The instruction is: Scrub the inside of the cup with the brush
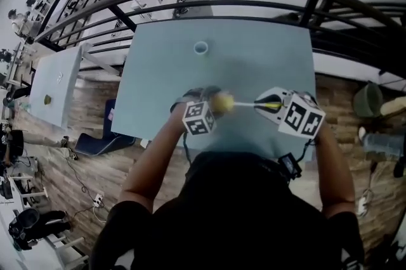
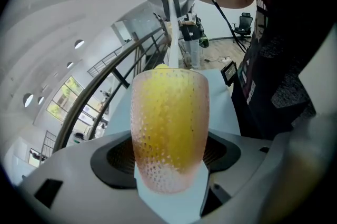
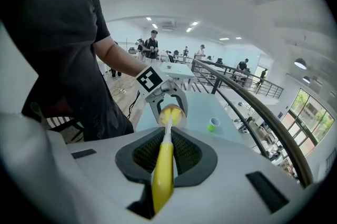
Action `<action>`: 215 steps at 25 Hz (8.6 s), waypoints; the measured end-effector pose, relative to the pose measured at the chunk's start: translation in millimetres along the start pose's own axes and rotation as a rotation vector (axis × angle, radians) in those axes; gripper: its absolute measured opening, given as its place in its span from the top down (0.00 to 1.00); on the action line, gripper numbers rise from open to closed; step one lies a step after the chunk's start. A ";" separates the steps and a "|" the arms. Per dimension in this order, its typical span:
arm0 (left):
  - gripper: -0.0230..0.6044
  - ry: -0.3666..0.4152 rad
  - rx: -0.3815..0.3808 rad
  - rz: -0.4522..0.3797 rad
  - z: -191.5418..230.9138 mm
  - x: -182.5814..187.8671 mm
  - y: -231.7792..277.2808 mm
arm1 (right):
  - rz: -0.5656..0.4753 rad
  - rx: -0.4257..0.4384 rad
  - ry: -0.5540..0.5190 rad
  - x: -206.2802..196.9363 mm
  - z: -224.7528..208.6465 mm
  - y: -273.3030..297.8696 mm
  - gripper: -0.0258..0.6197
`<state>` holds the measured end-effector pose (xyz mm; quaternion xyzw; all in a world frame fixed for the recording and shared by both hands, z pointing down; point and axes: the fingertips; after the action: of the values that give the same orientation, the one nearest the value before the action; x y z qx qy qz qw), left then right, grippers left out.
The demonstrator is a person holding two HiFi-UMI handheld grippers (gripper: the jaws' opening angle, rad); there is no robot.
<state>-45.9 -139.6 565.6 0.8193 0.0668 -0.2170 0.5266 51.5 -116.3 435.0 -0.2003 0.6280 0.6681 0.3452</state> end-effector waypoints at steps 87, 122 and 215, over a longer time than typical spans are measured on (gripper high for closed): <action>0.40 -0.020 -0.057 -0.046 -47.1 52.8 -12.8 | -0.028 0.047 -0.079 -29.9 30.4 -30.3 0.89; 0.40 -0.021 0.019 0.003 -29.0 44.3 -16.2 | -0.084 0.035 -0.071 -14.4 28.4 -46.8 0.89; 0.40 -0.027 0.150 0.004 -0.1 62.8 -39.6 | -0.083 0.029 -0.124 -1.8 13.9 -51.8 0.89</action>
<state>-3.0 -129.7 505.9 0.8534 0.0417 -0.2314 0.4651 91.9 -104.4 401.8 -0.1792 0.6062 0.6550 0.4139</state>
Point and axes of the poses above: the fingertips, and each gripper's own axes: y forward along the fingers, z to its left, x out of its top
